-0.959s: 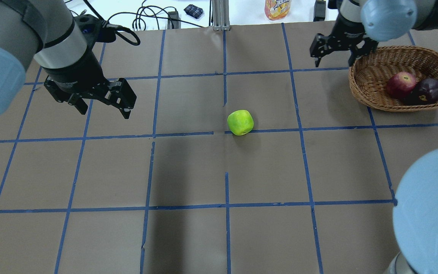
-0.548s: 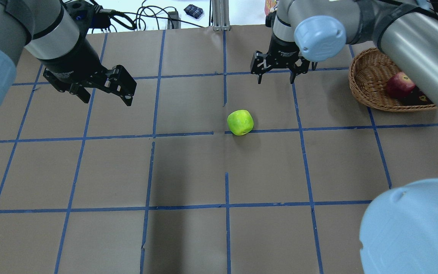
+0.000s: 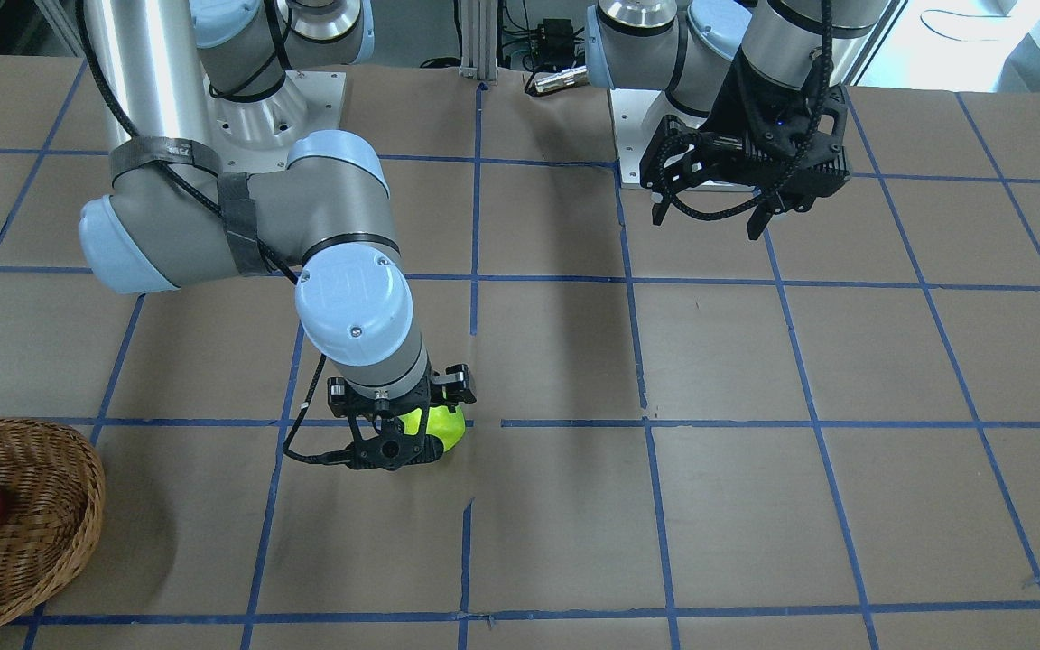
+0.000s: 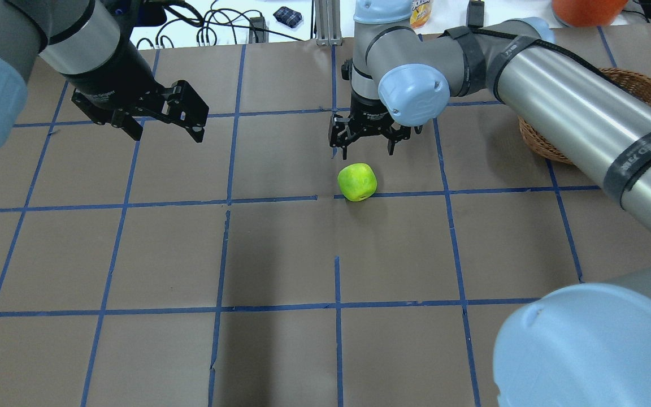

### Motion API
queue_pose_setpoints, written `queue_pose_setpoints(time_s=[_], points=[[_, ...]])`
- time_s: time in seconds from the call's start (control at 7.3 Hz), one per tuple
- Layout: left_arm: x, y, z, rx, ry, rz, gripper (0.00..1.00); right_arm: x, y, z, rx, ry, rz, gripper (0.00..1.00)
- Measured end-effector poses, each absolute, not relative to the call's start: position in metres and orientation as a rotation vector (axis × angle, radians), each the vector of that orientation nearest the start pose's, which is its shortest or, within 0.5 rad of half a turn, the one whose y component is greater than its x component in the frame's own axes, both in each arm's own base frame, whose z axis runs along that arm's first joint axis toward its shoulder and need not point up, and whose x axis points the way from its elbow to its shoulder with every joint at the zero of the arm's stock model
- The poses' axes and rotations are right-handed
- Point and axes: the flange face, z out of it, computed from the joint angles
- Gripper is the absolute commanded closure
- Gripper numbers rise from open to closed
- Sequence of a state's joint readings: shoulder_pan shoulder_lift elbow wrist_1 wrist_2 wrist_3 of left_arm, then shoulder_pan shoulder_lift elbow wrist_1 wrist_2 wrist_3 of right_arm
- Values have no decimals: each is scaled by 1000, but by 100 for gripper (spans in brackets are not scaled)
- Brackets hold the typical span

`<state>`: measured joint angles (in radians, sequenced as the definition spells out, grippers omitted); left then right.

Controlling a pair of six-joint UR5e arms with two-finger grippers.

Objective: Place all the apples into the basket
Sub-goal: 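Lower the right gripper and grasp the green apple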

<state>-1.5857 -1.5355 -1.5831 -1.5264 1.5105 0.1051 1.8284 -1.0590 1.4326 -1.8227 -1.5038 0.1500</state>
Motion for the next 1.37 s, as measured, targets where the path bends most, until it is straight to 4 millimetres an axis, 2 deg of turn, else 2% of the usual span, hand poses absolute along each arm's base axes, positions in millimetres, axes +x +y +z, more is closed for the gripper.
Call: queue_pose_setpoints(time_s=[0.41, 0.82, 1.37], points=[[-146, -483, 504, 192, 3192, -126, 0, 310, -596, 250, -180, 3093, 246, 0], [-146, -484, 504, 191, 3193, -128, 0, 312, -602, 230, -183, 3089, 195, 0], [-147, -484, 505, 189, 3195, -130, 0, 311, -605, 209, -177, 3090, 223, 0]])
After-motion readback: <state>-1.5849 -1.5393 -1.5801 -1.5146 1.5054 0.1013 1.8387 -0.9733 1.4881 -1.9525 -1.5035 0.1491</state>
